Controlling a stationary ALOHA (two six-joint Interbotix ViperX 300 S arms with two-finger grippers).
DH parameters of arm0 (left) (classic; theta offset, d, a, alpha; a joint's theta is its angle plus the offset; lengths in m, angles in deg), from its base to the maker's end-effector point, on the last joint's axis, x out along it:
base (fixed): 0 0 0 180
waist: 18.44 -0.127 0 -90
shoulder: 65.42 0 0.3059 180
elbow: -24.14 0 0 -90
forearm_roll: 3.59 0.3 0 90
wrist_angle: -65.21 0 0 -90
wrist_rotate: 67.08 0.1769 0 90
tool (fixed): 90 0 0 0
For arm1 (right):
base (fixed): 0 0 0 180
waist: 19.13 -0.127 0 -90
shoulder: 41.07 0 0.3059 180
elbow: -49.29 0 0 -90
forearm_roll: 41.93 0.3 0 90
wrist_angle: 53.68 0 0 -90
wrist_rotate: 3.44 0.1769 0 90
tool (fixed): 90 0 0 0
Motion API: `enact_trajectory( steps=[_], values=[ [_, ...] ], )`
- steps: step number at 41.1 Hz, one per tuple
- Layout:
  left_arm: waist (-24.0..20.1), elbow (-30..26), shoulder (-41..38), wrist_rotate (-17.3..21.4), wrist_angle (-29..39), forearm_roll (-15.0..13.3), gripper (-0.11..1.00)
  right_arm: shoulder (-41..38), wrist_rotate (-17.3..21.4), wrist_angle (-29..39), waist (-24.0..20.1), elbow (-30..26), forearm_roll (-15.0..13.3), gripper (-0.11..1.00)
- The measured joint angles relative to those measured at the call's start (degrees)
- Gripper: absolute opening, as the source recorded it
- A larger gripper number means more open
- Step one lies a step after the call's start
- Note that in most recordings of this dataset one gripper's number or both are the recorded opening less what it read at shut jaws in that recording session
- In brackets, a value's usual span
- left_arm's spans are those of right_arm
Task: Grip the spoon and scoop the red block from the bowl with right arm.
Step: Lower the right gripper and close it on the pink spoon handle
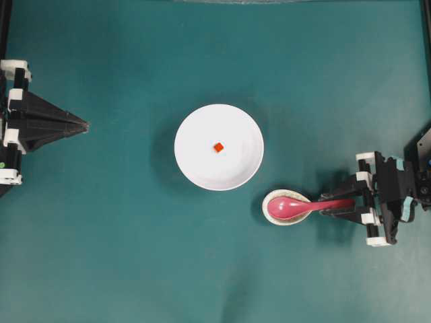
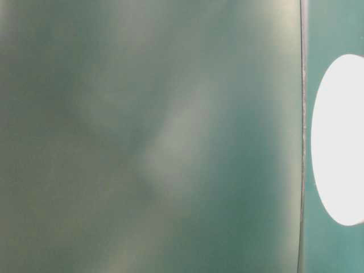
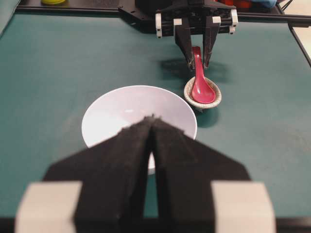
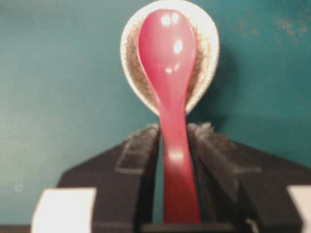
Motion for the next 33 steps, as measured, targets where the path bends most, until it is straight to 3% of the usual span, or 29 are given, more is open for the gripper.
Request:
enact_trajectory(
  steps=[21,33],
  values=[
    [0.00,0.00,0.00,-0.09,0.09,0.00,0.00,0.09,0.00,0.00,0.00,0.00,-0.09,0.25],
    [-0.09,0.00,0.00,-0.09,0.44,0.00,0.00,0.35,0.00,-0.09,0.00,-0.88,0.00,0.24]
  ],
)
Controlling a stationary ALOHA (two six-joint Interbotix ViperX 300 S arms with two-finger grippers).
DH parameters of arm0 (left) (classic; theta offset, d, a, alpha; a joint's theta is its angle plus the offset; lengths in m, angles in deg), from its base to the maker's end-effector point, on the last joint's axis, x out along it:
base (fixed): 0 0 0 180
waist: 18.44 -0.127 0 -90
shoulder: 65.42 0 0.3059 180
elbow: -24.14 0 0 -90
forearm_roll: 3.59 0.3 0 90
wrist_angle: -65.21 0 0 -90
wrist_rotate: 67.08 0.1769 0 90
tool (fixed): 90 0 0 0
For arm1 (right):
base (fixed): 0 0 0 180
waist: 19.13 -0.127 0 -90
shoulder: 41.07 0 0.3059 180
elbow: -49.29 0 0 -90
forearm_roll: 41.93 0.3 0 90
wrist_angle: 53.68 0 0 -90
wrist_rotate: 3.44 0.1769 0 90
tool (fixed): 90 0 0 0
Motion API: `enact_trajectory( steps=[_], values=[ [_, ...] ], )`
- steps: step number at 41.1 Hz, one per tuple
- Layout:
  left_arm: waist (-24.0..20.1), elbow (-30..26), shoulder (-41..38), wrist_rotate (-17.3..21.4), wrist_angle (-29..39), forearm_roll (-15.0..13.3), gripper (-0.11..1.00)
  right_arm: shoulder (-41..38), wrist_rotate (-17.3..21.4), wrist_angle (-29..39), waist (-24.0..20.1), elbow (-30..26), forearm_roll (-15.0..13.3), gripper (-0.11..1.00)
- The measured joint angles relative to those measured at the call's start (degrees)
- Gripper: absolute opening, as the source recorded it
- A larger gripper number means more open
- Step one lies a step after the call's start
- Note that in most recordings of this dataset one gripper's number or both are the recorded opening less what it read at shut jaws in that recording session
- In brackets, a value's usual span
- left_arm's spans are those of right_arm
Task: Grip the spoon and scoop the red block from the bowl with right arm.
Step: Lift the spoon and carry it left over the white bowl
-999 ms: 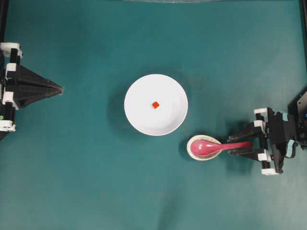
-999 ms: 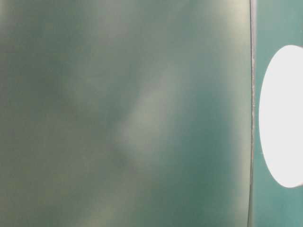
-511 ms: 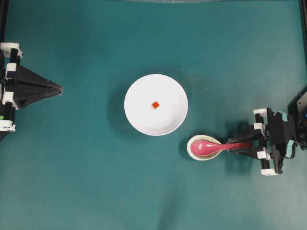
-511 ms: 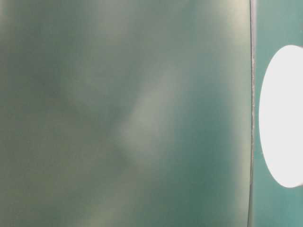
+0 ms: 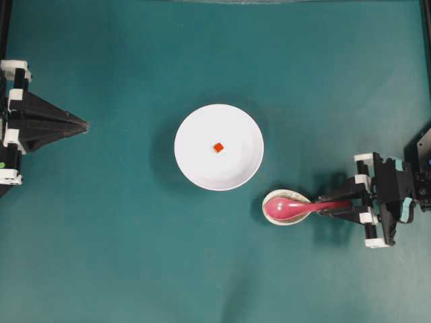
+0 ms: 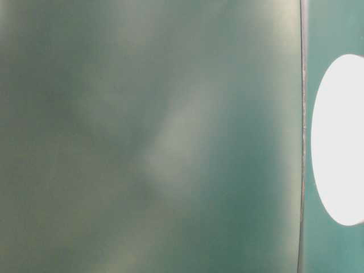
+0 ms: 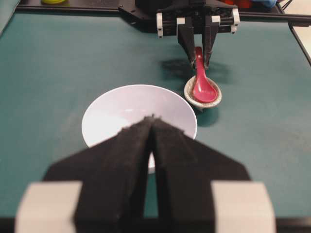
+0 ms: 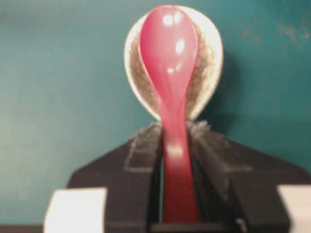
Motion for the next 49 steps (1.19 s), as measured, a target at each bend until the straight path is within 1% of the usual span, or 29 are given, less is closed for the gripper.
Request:
enact_trajectory(
  steps=[6,11,16,20,26,33,36,41,49],
  values=[
    [0.09,0.00,0.00,0.00,0.70,0.00,0.00,2.90,0.00,0.88,0.97,-0.97,0.00,0.24],
    [0.00,0.00,0.00,0.00,1.67,0.00,0.00,6.42,-0.62,4.13,4.66,-2.55,0.09,0.24],
    [0.09,0.00,0.00,0.00,2.02,0.00,0.00,9.32,-3.16,7.91,7.29,-3.96,0.09,0.24],
    [0.09,0.00,0.00,0.09,2.02,0.00,0.00,11.78,-6.77,11.34,8.70,-5.36,0.09,0.24],
    [0.09,0.00,0.00,0.00,2.11,0.00,0.00,16.00,-12.30,18.98,11.95,-8.26,0.09,0.24],
    [0.09,0.00,0.00,0.09,2.72,0.00,0.00,21.01,-16.79,28.74,16.17,-12.04,0.09,0.24],
    [0.09,0.00,0.00,0.18,2.90,0.00,0.00,23.20,-17.49,33.05,18.02,-13.71,0.09,0.24],
    [0.09,0.00,0.00,0.26,2.90,0.00,0.00,25.84,-17.58,40.17,21.62,-16.61,0.09,0.24],
    [0.09,0.00,0.00,0.26,2.90,0.00,0.00,27.42,-17.67,52.82,27.25,-21.62,0.09,0.24]
  ],
)
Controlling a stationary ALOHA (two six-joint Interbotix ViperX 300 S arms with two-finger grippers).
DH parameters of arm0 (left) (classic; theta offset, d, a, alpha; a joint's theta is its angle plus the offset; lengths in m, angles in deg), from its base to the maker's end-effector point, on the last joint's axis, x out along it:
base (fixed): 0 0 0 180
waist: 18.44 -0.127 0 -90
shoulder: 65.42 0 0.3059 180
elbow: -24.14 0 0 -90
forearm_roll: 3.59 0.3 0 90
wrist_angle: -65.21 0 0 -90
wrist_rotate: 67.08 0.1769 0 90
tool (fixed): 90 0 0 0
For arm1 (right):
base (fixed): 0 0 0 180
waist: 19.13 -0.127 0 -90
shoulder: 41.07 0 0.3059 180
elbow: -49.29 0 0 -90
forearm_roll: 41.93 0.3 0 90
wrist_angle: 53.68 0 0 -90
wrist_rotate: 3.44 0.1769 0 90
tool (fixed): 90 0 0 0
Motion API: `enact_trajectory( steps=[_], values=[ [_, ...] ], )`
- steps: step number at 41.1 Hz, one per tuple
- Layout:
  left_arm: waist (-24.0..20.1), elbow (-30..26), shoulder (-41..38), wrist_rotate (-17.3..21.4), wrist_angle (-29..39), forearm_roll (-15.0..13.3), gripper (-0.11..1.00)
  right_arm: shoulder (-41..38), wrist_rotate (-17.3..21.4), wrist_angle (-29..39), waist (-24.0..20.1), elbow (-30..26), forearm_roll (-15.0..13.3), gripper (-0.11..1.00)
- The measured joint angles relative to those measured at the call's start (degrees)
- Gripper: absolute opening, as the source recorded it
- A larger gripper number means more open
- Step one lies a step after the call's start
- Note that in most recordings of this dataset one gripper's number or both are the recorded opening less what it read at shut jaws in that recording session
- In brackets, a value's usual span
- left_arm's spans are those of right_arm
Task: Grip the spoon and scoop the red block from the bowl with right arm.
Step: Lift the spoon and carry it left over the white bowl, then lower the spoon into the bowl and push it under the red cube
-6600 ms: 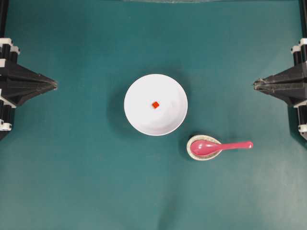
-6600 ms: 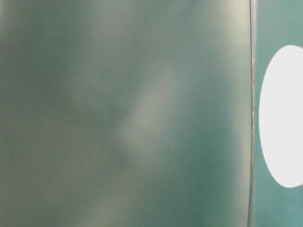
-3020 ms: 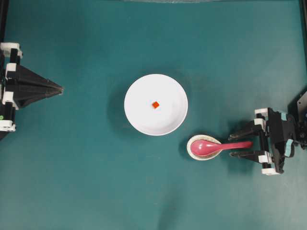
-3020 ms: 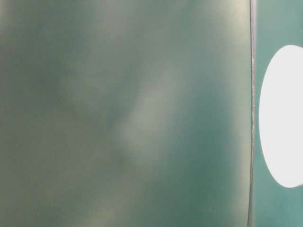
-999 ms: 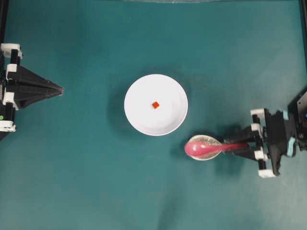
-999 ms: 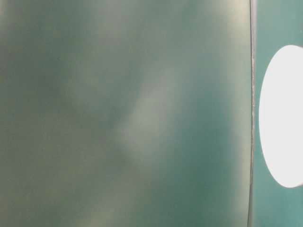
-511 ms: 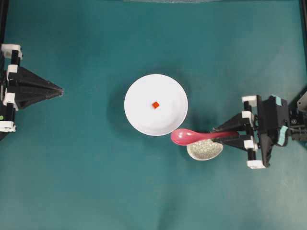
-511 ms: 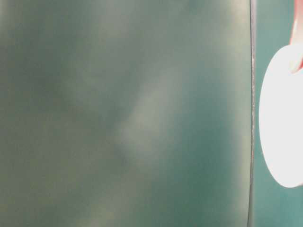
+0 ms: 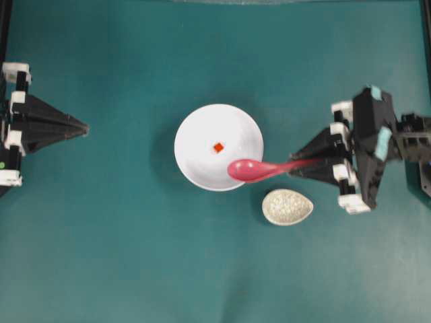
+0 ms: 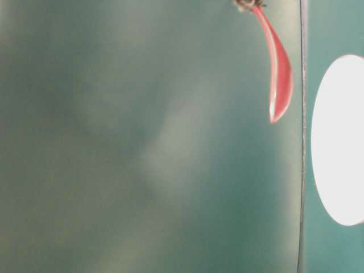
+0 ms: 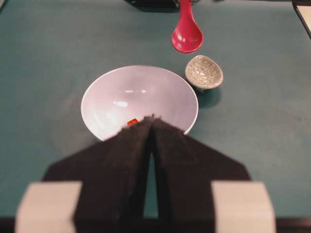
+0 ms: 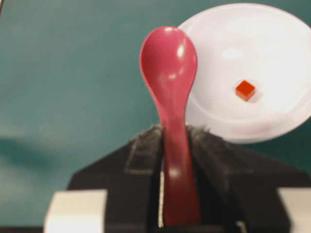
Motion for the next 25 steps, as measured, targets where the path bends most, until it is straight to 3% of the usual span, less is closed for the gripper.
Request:
enact_trajectory(
  steps=[13,25],
  values=[
    [0.00,0.00,0.00,0.00,0.00,0.00,0.00,0.00,0.00,18.46,8.09,-9.67,-1.58,0.24],
    [0.00,0.00,0.00,0.00,0.00,0.00,0.00,-1.49,0.97,27.77,11.78,-15.91,-2.99,0.24]
  ],
)
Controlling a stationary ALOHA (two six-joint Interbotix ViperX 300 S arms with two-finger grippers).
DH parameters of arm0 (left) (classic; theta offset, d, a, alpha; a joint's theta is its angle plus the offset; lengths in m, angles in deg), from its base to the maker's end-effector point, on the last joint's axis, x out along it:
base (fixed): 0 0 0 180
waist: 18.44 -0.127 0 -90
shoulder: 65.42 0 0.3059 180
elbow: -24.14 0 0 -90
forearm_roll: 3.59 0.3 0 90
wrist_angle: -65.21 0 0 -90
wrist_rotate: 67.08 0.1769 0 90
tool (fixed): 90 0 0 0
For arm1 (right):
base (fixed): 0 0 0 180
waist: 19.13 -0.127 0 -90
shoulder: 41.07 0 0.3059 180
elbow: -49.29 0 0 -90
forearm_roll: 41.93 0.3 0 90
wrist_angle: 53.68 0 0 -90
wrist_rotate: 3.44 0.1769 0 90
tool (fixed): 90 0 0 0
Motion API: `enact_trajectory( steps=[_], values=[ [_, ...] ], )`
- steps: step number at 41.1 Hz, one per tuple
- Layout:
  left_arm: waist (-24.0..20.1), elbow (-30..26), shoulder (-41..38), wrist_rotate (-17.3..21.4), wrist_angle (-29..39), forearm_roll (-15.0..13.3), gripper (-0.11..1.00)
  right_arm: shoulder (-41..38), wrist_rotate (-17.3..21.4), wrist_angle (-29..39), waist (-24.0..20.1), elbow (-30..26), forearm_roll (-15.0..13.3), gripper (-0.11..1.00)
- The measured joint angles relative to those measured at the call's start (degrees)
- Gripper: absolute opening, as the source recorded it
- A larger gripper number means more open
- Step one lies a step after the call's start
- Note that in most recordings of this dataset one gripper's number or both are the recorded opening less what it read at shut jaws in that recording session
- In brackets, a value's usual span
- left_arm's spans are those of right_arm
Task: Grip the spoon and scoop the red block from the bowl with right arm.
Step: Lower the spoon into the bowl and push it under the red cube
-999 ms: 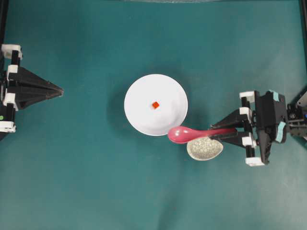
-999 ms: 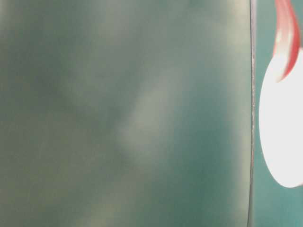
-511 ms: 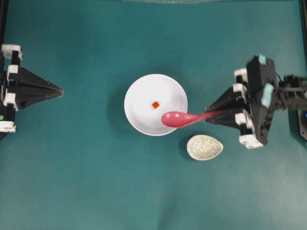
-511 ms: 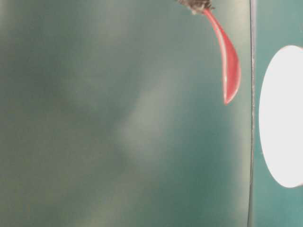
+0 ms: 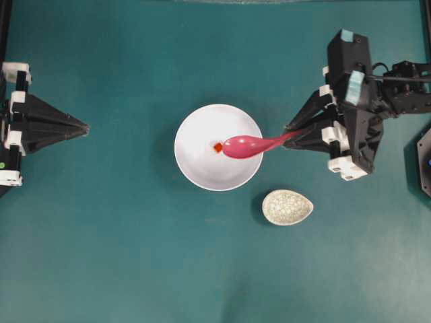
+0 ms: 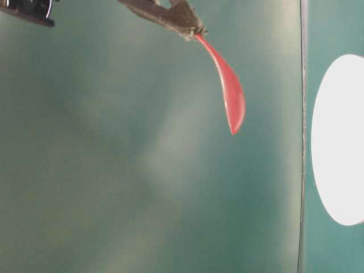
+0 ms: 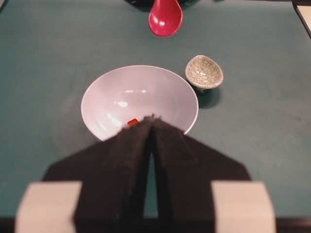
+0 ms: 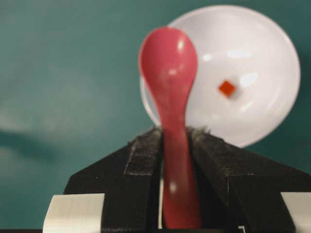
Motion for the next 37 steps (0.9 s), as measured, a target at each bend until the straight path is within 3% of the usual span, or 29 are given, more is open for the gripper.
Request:
enact_trajectory(
  steps=[11,26,37],
  values=[
    [0.00,0.00,0.00,0.00,0.00,0.00,0.00,-5.10,4.66,8.61,2.29,-5.19,-1.41,0.24],
    [0.00,0.00,0.00,0.00,-0.09,0.00,0.00,-15.29,12.66,20.21,2.46,-14.77,-11.16,0.24],
    [-0.09,0.00,0.00,0.00,-0.09,0.00,0.00,-20.57,13.27,25.84,2.46,-19.60,-14.77,0.24]
  ],
)
